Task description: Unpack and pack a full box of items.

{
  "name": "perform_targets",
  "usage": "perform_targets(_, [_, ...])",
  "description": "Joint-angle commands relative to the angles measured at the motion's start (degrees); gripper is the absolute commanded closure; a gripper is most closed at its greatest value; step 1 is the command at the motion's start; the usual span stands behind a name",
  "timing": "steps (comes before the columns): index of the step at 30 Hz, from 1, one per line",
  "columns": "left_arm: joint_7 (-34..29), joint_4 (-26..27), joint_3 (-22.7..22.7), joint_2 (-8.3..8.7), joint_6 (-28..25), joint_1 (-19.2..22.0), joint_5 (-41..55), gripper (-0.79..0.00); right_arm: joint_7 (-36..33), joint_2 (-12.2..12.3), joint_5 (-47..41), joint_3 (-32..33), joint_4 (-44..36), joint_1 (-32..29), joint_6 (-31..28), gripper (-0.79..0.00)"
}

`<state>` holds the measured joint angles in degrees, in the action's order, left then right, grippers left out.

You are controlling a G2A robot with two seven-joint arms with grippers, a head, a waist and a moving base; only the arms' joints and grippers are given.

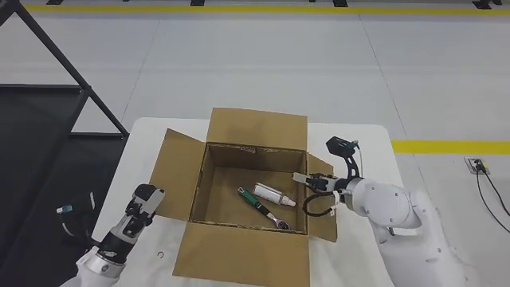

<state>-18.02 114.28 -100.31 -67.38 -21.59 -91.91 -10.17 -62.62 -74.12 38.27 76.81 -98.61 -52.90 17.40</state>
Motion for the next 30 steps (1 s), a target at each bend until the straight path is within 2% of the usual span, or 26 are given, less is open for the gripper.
perform_targets(1, [0.0,-0.1,-0.1,0.02,-0.1,-0.1,0.1,-0.785,1.6,0.1,-0.8,-0.1,-1.8,-0.4,-2.2,-0.785])
perform_targets(4, [0.1,-0.1,-0.3,0.04,-0.1,-0.1,0.3,-0.785,1.7,0.2,-0.1,-2.5,-5.9,-1.0,-9.3,-0.785])
perform_targets(7, [-0.1,0.0,-0.4,0.08,-0.2,-0.2,0.3,-0.785,-0.3,0.2,2.1,-6.8,-7.9,0.7,-12.8,-0.785])
perform_targets(10, [-0.1,-0.1,-0.4,0.10,-0.3,-0.2,0.5,-0.785,-2.5,-0.5,6.3,-13.3,-7.3,5.3,-12.1,-0.785])
perform_targets(14, [-0.1,-0.4,-0.6,0.13,-0.7,-0.3,0.9,-0.785,-3.1,-2.1,11.9,-22.1,-4.0,12.8,-8.1,-0.785])
perform_targets(17, [0.1,-0.7,-0.8,0.15,-1.2,-0.8,1.3,-0.785,-2.6,-3.6,12.6,-27.3,-2.2,17.6,-6.7,-0.785])
perform_targets(22, [0.4,-0.9,-1.5,0.17,-1.8,-1.3,2.1,-0.785,-5.9,-6.2,14.6,-34.6,4.7,25.9,-5.9,-0.785])
perform_targets(30, [0.4,-0.8,-2.5,0.25,-2.5,-2.1,3.1,-0.785,-8.8,-10.8,11.1,-41.8,25.6,36.3,-9.1,-0.785])
